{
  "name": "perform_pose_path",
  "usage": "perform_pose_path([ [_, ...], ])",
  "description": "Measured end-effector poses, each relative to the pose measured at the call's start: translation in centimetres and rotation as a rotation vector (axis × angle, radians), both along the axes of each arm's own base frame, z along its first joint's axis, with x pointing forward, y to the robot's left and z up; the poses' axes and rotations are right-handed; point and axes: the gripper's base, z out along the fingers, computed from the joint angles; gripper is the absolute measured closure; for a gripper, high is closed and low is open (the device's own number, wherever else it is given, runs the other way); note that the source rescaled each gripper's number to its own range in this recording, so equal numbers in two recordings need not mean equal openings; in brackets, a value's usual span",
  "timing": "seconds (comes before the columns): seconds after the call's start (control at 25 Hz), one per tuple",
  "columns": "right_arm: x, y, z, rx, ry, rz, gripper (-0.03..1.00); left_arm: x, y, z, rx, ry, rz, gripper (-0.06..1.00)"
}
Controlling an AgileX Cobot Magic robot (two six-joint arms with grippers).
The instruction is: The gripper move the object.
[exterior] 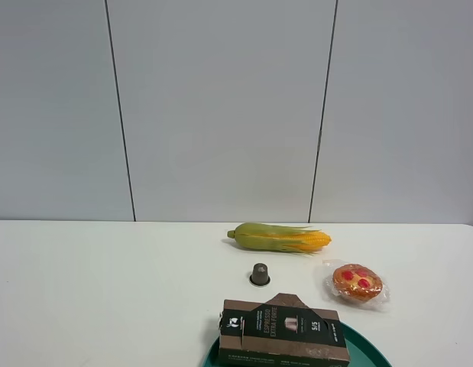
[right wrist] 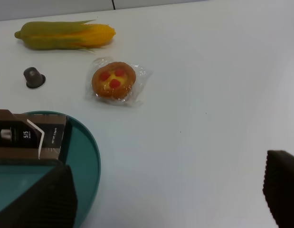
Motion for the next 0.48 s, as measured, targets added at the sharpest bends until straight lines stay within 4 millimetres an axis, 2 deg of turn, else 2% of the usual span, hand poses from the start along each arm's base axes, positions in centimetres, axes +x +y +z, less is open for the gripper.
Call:
perform_pose_path([
  [0.48,0.00,0.04,0.00,0.005,0.000,0.003,-0.03,0.00,0.06,0.00,-0.001,0.001,0.011,0.25],
])
